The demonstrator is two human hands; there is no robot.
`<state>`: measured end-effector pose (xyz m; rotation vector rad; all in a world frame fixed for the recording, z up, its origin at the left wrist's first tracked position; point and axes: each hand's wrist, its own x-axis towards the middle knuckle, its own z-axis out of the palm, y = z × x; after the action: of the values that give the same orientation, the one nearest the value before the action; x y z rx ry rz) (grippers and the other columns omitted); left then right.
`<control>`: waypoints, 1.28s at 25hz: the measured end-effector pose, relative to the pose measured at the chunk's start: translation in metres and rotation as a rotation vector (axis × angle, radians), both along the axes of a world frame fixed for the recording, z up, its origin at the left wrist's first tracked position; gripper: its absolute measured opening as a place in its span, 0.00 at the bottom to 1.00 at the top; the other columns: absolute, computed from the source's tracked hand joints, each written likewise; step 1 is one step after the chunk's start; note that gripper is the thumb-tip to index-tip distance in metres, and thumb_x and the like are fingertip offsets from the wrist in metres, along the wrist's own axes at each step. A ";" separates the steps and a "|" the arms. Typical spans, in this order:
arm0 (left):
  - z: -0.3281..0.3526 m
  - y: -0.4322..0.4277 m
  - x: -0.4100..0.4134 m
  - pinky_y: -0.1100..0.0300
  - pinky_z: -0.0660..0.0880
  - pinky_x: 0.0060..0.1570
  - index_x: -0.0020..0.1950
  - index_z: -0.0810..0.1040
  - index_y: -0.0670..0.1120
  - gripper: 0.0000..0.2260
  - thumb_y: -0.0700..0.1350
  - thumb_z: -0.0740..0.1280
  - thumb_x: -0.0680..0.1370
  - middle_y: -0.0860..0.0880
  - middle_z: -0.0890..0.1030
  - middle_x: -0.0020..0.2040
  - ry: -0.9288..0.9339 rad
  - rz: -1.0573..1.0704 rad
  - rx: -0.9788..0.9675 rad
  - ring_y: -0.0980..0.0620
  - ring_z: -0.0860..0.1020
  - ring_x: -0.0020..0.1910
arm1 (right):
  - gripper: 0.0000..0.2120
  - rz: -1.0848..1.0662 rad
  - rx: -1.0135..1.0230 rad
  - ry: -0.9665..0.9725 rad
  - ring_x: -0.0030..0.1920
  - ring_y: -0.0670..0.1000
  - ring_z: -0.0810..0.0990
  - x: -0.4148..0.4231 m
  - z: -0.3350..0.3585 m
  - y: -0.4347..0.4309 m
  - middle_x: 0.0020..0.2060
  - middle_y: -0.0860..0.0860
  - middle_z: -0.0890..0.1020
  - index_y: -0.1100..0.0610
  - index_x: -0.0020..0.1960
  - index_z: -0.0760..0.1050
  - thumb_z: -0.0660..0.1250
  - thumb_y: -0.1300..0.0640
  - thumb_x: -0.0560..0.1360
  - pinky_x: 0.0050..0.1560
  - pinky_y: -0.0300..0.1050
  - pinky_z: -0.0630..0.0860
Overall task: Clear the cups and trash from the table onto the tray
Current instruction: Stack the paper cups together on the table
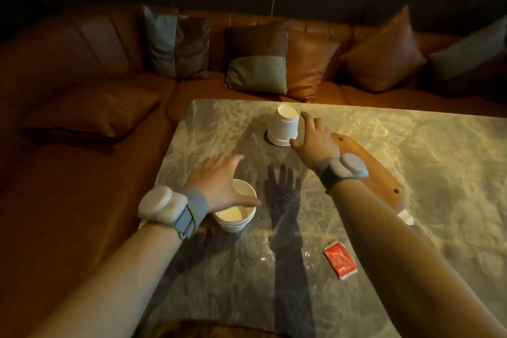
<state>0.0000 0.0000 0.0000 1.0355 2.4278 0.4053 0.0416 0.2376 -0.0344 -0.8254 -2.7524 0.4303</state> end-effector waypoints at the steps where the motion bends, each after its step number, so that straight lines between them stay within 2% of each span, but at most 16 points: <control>1: -0.008 0.002 0.002 0.44 0.61 0.68 0.73 0.51 0.55 0.48 0.69 0.68 0.60 0.52 0.54 0.76 -0.013 0.008 -0.017 0.44 0.56 0.73 | 0.33 -0.029 -0.060 0.018 0.64 0.63 0.68 -0.007 -0.008 0.003 0.67 0.59 0.66 0.53 0.72 0.53 0.64 0.47 0.73 0.56 0.58 0.71; 3: -0.028 0.005 0.006 0.44 0.61 0.68 0.73 0.50 0.57 0.48 0.69 0.68 0.60 0.54 0.50 0.76 0.021 0.000 -0.062 0.46 0.53 0.74 | 0.38 -0.085 -0.161 0.046 0.68 0.63 0.64 -0.023 -0.024 0.011 0.71 0.59 0.62 0.56 0.74 0.51 0.67 0.48 0.72 0.65 0.59 0.65; 6: -0.055 0.005 0.010 0.44 0.63 0.67 0.72 0.49 0.60 0.45 0.67 0.68 0.61 0.56 0.47 0.76 0.044 -0.030 -0.113 0.47 0.50 0.74 | 0.45 -0.176 -0.338 0.137 0.70 0.62 0.61 -0.045 -0.048 0.026 0.73 0.59 0.60 0.56 0.74 0.49 0.72 0.49 0.68 0.69 0.58 0.61; 11: -0.067 0.010 0.012 0.52 0.71 0.54 0.67 0.52 0.63 0.39 0.65 0.67 0.61 0.60 0.55 0.69 0.115 0.008 -0.014 0.50 0.58 0.66 | 0.51 -0.218 -0.467 0.250 0.72 0.59 0.60 -0.077 -0.082 0.047 0.72 0.56 0.63 0.54 0.74 0.49 0.77 0.49 0.62 0.70 0.56 0.60; 15: -0.068 0.007 0.012 0.56 0.70 0.49 0.66 0.53 0.65 0.38 0.66 0.65 0.60 0.62 0.58 0.66 0.178 0.018 0.053 0.52 0.60 0.64 | 0.48 -0.221 -0.472 0.414 0.69 0.56 0.67 -0.093 -0.095 0.048 0.68 0.54 0.69 0.52 0.72 0.54 0.77 0.49 0.60 0.66 0.53 0.65; 19: -0.069 0.008 0.012 0.59 0.65 0.43 0.66 0.52 0.65 0.37 0.66 0.64 0.60 0.62 0.58 0.63 0.176 -0.005 0.067 0.54 0.60 0.61 | 0.41 -0.250 -0.519 0.481 0.64 0.55 0.71 -0.098 -0.101 0.045 0.63 0.53 0.72 0.54 0.68 0.59 0.75 0.50 0.61 0.63 0.52 0.69; 23: -0.071 0.008 0.012 0.57 0.66 0.45 0.68 0.51 0.66 0.40 0.64 0.66 0.60 0.62 0.57 0.66 0.163 -0.003 0.079 0.52 0.60 0.62 | 0.38 -0.221 -0.529 0.521 0.63 0.54 0.71 -0.084 -0.087 0.029 0.62 0.55 0.72 0.56 0.66 0.61 0.75 0.53 0.62 0.62 0.51 0.70; 27: -0.071 0.008 0.013 0.50 0.71 0.54 0.71 0.50 0.65 0.44 0.62 0.69 0.61 0.60 0.54 0.74 0.114 0.048 0.081 0.51 0.55 0.65 | 0.38 -0.012 -0.401 0.547 0.62 0.55 0.69 -0.048 -0.051 -0.012 0.61 0.58 0.70 0.59 0.66 0.62 0.75 0.54 0.61 0.63 0.52 0.69; 30: -0.074 0.002 0.021 0.48 0.70 0.61 0.72 0.58 0.59 0.41 0.60 0.72 0.62 0.52 0.59 0.71 0.107 0.125 0.172 0.50 0.55 0.65 | 0.36 0.204 -0.118 0.502 0.62 0.62 0.69 -0.011 -0.018 -0.048 0.60 0.61 0.72 0.61 0.66 0.65 0.74 0.52 0.62 0.60 0.57 0.66; 32: -0.076 0.000 0.023 0.48 0.68 0.63 0.70 0.61 0.51 0.41 0.60 0.73 0.61 0.49 0.62 0.68 0.095 0.202 0.217 0.48 0.57 0.66 | 0.35 0.300 0.062 0.409 0.63 0.65 0.68 0.015 -0.001 -0.073 0.62 0.61 0.72 0.55 0.67 0.63 0.70 0.48 0.64 0.58 0.61 0.66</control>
<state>0.0233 -0.0004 -0.0755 0.9162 2.6281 0.7160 0.0564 0.1651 -0.0358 -0.2671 -2.4870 0.5005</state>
